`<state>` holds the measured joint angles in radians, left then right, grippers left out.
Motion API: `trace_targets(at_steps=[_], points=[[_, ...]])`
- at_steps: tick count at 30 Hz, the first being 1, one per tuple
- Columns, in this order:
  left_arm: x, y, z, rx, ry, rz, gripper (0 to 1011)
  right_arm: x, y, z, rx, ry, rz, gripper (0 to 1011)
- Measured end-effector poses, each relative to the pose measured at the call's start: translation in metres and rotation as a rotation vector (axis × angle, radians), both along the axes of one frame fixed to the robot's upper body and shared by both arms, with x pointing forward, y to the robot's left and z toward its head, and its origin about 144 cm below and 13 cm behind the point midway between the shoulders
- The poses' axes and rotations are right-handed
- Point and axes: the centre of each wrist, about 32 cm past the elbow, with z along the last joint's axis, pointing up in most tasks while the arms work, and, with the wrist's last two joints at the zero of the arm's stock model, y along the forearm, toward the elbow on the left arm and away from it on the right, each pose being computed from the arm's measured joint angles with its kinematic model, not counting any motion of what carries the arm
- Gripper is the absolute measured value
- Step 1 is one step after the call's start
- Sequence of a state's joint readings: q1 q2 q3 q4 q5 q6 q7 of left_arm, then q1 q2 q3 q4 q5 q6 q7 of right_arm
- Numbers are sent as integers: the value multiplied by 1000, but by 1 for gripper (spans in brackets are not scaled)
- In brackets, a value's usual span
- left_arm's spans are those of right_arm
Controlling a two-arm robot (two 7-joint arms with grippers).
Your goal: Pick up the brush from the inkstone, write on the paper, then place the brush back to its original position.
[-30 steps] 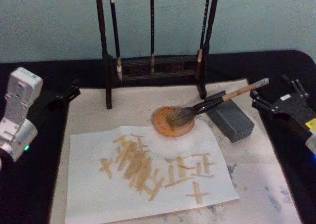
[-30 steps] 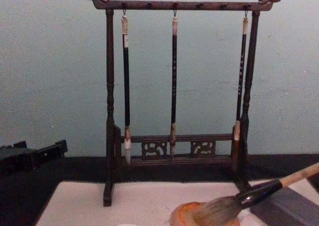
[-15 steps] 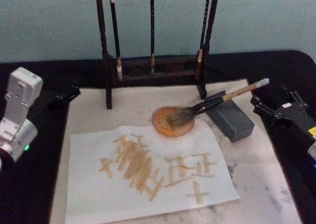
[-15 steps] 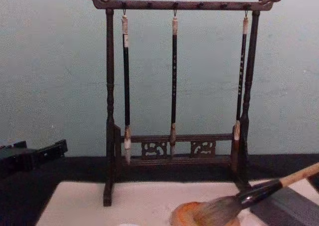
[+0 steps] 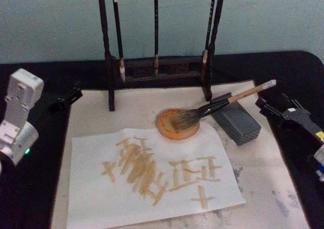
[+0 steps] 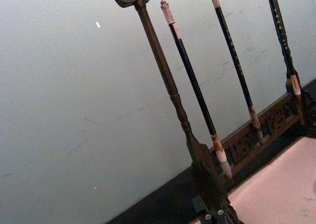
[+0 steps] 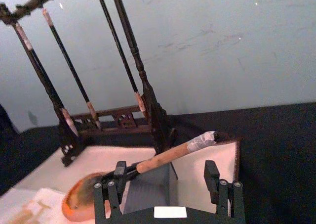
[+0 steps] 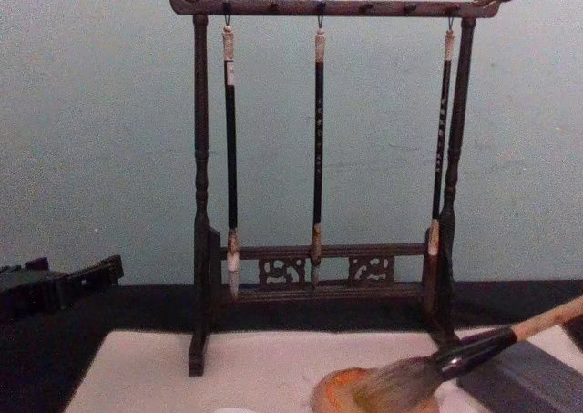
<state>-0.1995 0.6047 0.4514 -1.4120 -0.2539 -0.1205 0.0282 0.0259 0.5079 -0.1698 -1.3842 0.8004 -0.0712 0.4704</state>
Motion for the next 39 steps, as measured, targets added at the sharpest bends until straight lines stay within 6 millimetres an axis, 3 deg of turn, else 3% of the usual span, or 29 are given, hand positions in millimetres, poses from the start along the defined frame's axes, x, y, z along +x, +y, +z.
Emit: trace_targets(at_steps=[18,39], points=[[0,0,0,0,0,0,1002,16,-13,-17,252,87,-18,1008],[0,0,0,0,0,0,1002,42,-16,-32,388,130,10,1008]])
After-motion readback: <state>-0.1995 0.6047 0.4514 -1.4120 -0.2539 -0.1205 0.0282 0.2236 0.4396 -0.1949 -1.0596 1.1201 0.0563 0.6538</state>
